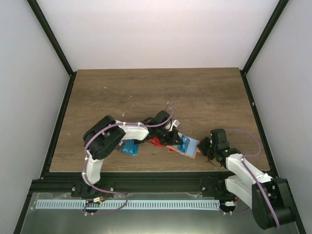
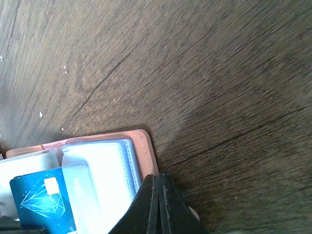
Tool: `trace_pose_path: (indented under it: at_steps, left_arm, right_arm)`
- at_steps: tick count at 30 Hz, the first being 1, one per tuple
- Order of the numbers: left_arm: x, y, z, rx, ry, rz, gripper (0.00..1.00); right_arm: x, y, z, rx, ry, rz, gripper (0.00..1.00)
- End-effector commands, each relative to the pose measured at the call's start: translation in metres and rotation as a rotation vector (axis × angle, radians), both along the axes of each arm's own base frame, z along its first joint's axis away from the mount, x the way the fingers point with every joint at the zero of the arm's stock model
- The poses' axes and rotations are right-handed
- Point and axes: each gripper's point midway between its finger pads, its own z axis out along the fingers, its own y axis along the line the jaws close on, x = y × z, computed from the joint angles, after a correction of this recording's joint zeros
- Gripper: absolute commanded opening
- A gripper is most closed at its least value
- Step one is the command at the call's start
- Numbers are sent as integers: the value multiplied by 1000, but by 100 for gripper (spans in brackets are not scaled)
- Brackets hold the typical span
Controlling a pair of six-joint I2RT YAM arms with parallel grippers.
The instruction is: Put the credit cards into the card holder
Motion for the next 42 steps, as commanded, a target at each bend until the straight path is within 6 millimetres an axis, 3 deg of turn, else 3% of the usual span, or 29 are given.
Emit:
trace_pose_path:
  at_steps: [1,21,42]
  left_arm:
    - [5,-5,-7,3,6,0,4]
    - [12,-10,-19,0,-14,4,4]
    - [-2,-19,-35,21,7,28,4]
  right_arm:
    - [-18,-2,-15,-12,71,21,1]
    - [-19,-2,-16,-5,81,14,1]
    - [-19,-1,-17,7,86,3,1]
